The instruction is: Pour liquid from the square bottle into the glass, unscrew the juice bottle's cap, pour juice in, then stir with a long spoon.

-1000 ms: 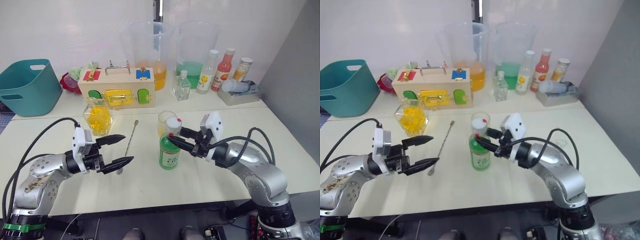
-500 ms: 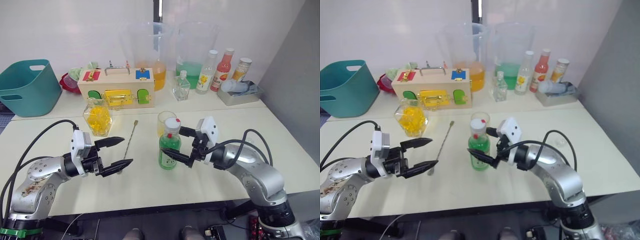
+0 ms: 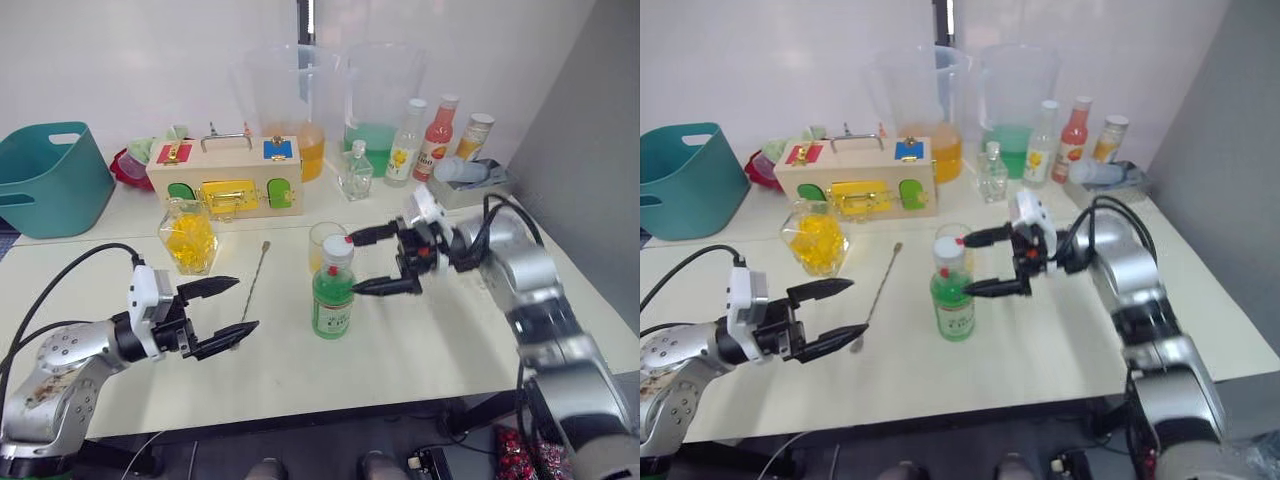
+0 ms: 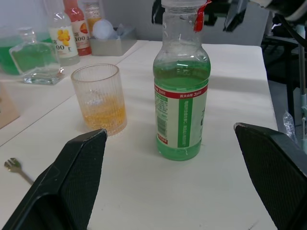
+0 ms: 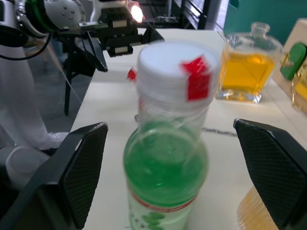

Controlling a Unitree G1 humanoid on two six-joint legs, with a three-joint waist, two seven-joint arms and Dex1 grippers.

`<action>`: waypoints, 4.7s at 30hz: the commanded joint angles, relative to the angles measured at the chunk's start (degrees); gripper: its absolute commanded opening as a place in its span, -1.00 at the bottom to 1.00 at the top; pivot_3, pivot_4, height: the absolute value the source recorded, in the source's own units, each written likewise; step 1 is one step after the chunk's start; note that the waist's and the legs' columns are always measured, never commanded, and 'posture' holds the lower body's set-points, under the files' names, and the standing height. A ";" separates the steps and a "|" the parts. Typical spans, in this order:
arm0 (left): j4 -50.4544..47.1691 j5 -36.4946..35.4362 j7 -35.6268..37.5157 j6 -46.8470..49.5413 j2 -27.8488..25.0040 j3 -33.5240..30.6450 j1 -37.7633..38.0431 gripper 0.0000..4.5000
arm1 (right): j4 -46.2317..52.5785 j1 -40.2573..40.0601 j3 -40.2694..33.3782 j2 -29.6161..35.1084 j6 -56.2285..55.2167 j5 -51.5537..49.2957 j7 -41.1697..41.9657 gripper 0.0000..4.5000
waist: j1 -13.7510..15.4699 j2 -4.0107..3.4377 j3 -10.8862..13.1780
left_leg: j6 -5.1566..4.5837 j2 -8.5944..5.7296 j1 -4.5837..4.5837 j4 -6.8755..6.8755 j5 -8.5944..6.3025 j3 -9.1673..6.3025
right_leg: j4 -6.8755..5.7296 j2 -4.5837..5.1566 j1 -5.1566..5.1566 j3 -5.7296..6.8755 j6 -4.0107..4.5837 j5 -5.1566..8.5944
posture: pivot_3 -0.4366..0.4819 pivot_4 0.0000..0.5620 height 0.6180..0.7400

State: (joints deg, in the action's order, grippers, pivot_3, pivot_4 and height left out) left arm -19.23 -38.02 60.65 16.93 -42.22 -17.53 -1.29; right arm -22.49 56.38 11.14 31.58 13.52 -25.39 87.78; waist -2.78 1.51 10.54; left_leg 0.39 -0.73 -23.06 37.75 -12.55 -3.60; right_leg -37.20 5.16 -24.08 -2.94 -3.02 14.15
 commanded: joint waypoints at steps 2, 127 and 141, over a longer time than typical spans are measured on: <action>-3.26 0.77 -1.95 -2.72 0.61 -2.93 2.47 1.00 | -8.69 4.05 3.57 -1.20 -3.52 -2.14 4.72 0.98 | 0.39 0.00 0.00 | 0.01 0.00 -0.11 -0.01 -0.04 -0.05 | -0.01 0.03 -0.09 0.04 0.05 -0.03 | -0.05 -0.47 1.00; 1.67 3.69 -0.94 -7.06 6.46 8.78 -5.12 1.00 | 40.27 -21.82 -12.15 -1.22 25.34 -6.31 -32.68 -0.49 | 1.95 0.09 -0.07 | 0.06 0.01 -0.20 0.06 -0.09 0.06 | 0.07 0.09 -0.14 0.15 0.02 -0.09 | -0.05 -0.47 1.00; 1.70 3.01 -0.02 -3.04 4.31 9.46 -7.31 1.00 | 39.58 -22.18 -12.85 3.70 27.32 -9.58 -32.07 0.73 | 1.96 0.10 -0.07 | 0.05 0.01 -0.17 0.07 -0.08 0.07 | 0.11 0.08 -0.06 0.16 0.02 -0.09 | -0.05 -0.47 1.00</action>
State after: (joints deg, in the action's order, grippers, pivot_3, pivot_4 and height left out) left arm -15.90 -33.81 60.27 12.78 -36.94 -8.03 -7.74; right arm 16.59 32.78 0.64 34.14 41.52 -33.60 54.60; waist -0.82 1.60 10.47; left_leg 0.44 -0.72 -23.23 37.83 -12.63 -3.53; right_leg -37.09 5.24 -24.14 -2.78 -3.00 14.06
